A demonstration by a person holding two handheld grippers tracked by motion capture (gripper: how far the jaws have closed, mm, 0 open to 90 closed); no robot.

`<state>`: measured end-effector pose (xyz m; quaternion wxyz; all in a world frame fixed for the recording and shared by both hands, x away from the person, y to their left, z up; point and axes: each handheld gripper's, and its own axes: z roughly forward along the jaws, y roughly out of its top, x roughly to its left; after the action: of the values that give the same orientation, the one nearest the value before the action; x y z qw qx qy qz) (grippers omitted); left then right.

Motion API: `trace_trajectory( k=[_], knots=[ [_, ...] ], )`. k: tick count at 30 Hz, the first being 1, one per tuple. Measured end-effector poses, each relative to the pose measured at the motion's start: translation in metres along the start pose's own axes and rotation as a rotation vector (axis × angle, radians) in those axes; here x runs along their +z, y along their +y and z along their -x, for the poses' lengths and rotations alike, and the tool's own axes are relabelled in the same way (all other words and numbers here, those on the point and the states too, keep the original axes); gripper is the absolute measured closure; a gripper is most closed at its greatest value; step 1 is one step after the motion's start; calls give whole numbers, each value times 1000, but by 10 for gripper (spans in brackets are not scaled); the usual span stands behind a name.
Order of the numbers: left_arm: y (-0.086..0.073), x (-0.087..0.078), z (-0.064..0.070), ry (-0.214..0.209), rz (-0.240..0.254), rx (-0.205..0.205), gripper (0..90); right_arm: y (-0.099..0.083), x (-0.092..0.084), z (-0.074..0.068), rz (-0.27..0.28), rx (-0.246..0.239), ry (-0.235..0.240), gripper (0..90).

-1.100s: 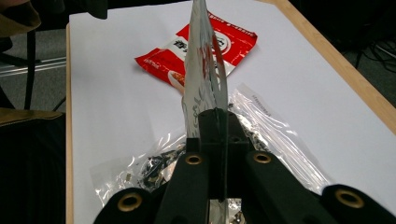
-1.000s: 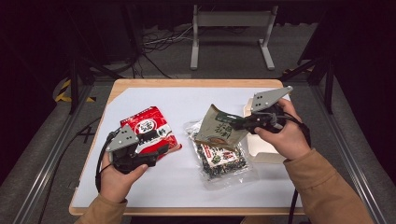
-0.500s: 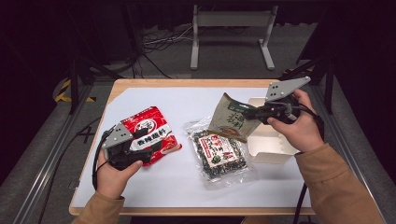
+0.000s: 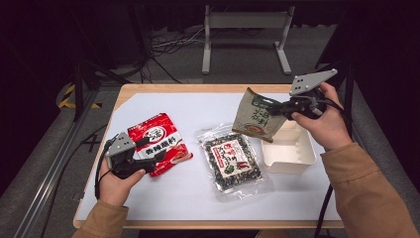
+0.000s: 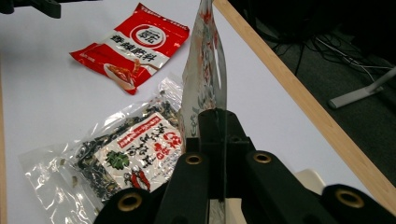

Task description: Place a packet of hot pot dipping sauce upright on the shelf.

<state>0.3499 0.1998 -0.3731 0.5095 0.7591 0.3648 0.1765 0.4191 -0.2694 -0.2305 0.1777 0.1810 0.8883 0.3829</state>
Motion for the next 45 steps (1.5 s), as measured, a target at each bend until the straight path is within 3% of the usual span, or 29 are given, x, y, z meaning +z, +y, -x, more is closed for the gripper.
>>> trace_trajectory(
  k=[6,13,25,32,41,45],
  knots=[
    [-5,0,-3,31,-15,13,202,-2,-4,14,-13,-8,-29,899],
    [-10,-5,-5,52,-14,-12,198,-3,-6,33,-35,-35,-64,899],
    [-15,-7,-10,56,-16,-35,198,-7,-8,56,-45,-72,-117,899],
    [-19,-11,-11,80,-26,-34,195,-10,-8,68,-53,-88,-117,899],
    [-27,-18,-12,122,-43,-42,191,-16,-7,84,-52,-170,-126,899],
    [-30,-22,-12,134,-46,-50,191,-19,-6,91,-46,-171,-122,898]
  ],
)
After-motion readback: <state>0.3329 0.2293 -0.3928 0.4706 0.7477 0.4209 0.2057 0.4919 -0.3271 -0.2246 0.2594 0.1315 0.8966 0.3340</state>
